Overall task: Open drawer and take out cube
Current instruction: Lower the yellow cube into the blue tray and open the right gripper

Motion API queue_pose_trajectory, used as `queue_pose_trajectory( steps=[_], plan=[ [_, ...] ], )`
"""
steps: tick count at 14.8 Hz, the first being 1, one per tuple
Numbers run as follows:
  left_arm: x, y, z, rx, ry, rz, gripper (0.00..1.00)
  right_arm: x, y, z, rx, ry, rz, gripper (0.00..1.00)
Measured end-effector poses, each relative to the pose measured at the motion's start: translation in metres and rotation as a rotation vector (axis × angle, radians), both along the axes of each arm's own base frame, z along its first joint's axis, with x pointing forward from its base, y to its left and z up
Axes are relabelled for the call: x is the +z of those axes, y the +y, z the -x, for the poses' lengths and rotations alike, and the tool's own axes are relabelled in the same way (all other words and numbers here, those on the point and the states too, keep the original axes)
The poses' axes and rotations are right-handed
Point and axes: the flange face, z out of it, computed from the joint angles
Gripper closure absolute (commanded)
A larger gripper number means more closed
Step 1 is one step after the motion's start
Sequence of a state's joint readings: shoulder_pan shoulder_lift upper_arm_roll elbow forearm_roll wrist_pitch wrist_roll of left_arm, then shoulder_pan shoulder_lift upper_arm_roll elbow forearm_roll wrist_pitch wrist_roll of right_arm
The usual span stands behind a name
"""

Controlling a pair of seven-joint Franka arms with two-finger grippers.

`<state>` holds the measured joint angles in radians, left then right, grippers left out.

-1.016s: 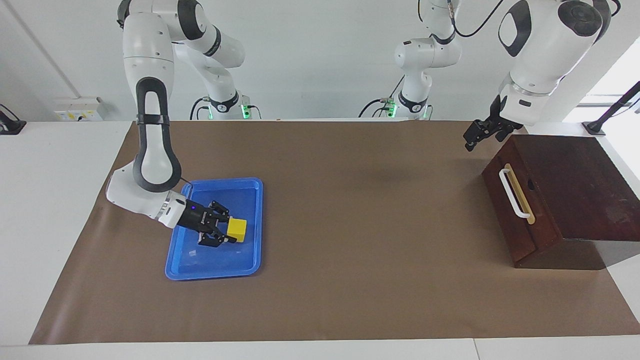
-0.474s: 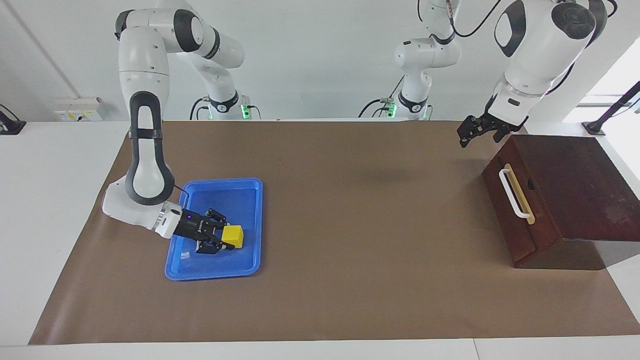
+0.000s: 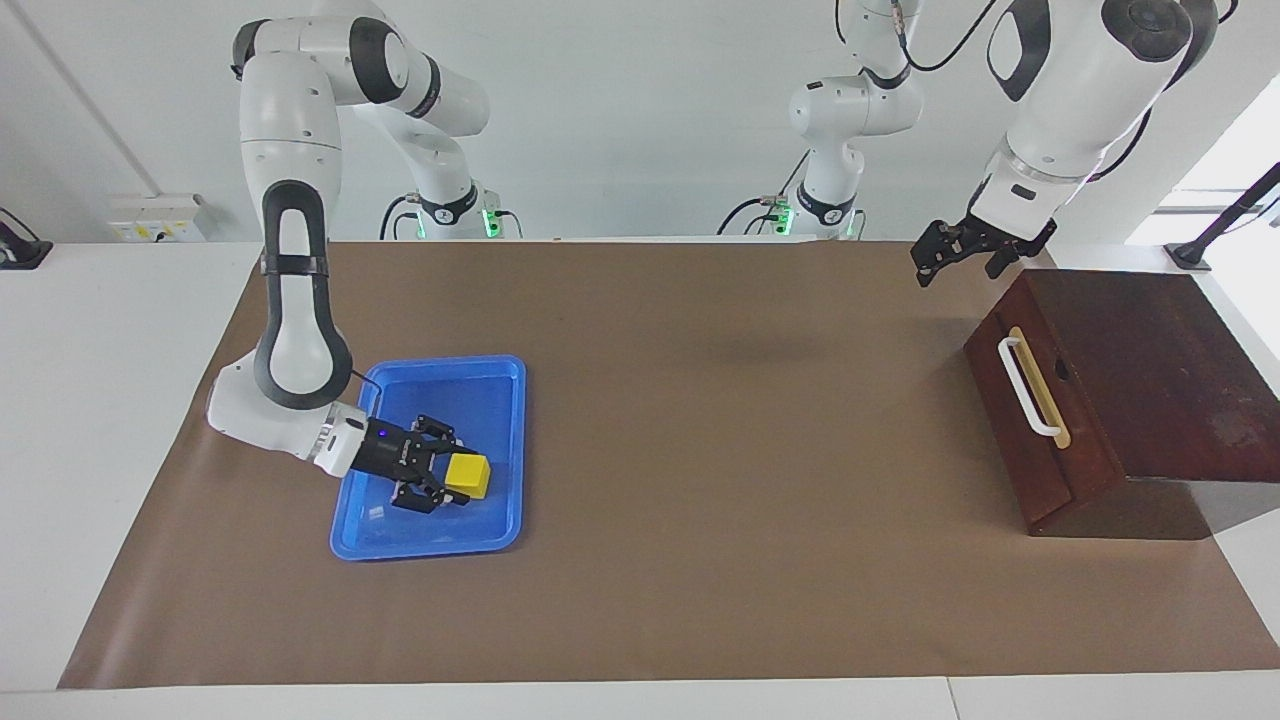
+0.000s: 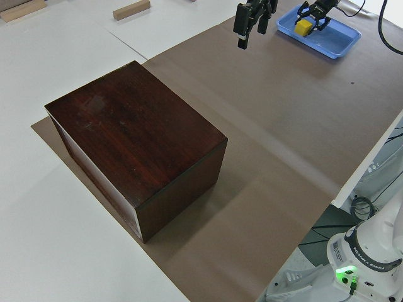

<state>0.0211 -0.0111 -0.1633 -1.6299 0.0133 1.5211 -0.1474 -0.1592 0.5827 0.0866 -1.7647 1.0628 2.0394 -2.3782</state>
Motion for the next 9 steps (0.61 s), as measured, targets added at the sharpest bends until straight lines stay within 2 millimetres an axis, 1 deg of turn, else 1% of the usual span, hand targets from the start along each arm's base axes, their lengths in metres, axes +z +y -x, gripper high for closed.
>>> queue_pose_trajectory(
  steps=[4, 7, 9],
  plan=[
    [0.0, 0.001, 0.002, -0.042, 0.016, 0.002, 0.0, 0.012, 0.001, -0.002, -0.014, 0.01, -0.006, 0.0],
    [0.002, 0.004, 0.001, -0.082, 0.018, 0.006, 0.0, 0.027, 0.002, -0.003, -0.034, 0.036, -0.013, 0.0],
    [0.001, 0.011, 0.0, -0.08, 0.019, 0.007, 0.0, 0.041, 0.001, -0.003, -0.055, 0.071, 0.011, 0.0]
  ],
)
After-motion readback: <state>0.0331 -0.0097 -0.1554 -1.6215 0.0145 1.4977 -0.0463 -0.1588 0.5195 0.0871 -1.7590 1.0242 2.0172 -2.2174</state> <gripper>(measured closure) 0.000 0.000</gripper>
